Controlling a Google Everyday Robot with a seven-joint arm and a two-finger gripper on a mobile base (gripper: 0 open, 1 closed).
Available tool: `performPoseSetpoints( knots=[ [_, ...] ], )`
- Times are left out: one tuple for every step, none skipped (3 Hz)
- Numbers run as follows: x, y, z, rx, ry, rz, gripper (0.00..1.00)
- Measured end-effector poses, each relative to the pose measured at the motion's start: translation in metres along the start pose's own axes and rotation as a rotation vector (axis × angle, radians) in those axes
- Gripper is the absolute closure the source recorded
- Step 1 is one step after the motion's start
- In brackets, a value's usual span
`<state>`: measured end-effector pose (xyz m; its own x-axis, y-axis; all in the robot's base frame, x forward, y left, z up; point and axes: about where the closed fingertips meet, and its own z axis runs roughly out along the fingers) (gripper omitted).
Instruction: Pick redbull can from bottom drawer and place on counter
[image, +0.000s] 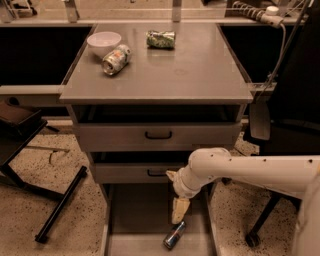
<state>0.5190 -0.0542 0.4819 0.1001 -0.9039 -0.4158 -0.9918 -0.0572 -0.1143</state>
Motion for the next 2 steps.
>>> performPoseSetpoints(
  knots=[
    [0.0454,-0.0088,0.0228,-0.025,0.085,-0.079,0.00],
    [0.0454,-0.0087,0.0228,-0.025,0.085,-0.079,0.00]
  ],
)
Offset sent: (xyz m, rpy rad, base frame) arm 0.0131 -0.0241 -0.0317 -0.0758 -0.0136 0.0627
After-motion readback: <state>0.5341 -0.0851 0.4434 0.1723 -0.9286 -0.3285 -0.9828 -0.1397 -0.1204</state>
